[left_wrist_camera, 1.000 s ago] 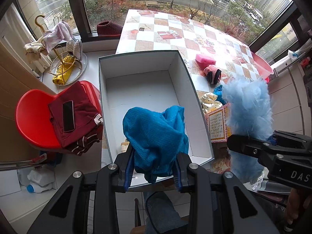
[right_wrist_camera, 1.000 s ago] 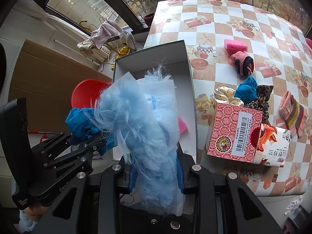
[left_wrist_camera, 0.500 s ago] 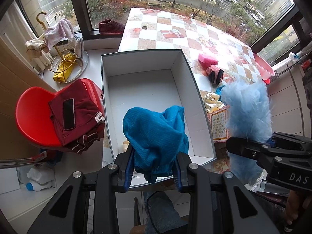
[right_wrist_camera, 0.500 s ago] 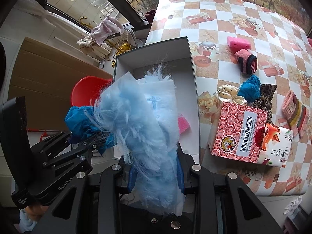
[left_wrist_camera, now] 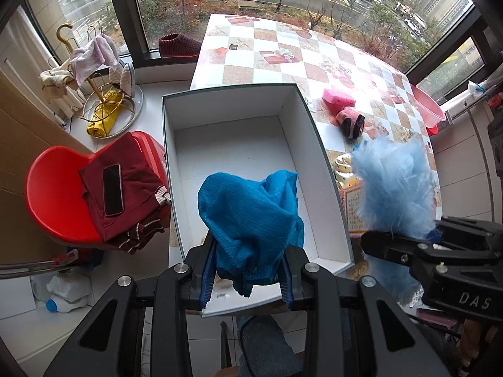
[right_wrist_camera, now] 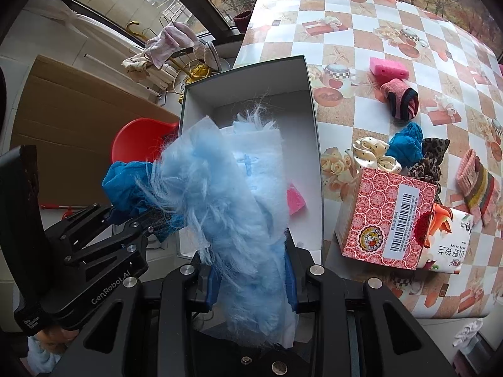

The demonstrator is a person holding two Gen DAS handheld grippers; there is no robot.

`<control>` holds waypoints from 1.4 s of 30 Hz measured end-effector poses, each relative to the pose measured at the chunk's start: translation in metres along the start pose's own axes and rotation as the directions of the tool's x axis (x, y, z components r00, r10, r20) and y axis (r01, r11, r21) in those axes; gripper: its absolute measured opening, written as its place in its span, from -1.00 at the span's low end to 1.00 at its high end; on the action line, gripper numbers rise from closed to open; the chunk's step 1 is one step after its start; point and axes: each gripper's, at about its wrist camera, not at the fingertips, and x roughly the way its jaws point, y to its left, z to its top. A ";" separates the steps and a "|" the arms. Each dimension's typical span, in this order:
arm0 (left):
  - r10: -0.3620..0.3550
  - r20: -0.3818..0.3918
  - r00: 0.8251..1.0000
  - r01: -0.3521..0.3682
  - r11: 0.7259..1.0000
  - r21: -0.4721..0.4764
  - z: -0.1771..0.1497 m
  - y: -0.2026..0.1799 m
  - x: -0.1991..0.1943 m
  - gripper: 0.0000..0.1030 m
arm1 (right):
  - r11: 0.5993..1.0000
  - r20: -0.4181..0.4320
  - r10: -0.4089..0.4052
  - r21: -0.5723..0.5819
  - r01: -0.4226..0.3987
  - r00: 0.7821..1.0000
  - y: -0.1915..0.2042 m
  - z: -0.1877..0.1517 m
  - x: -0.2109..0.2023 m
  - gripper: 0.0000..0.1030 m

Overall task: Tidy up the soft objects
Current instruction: 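Hold the blue cloth and duster above the white box with both tools, then open both tools to drop the blue cloth and duster into the box, then move both tools away from the box toward the remaining soft items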

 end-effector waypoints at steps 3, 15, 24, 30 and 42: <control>0.005 0.010 1.000 -0.005 1.000 -0.010 0.014 0.004 0.003 -0.31 | 1.000 -0.004 -0.003 0.004 0.003 1.000 0.001 0.008 0.005 -0.35; 0.083 0.000 0.997 -0.083 0.996 -0.040 0.067 0.018 0.039 -0.32 | 0.999 -0.018 -0.037 0.031 0.038 0.999 0.007 0.064 0.033 -0.35; 0.085 -0.034 0.996 -0.087 0.993 -0.074 0.073 0.026 0.060 -0.28 | 0.997 -0.036 -0.048 0.063 0.050 0.998 0.003 0.088 0.050 -0.35; 0.110 -0.028 0.994 -0.112 0.989 -0.093 0.071 0.032 0.060 0.22 | 0.997 -0.041 -0.055 0.058 0.057 0.998 0.002 0.089 0.055 -0.30; 0.093 -0.011 0.996 -0.094 0.977 -0.193 0.066 0.056 0.051 0.99 | 0.994 0.030 -0.050 0.103 0.047 0.998 -0.008 0.085 0.033 0.99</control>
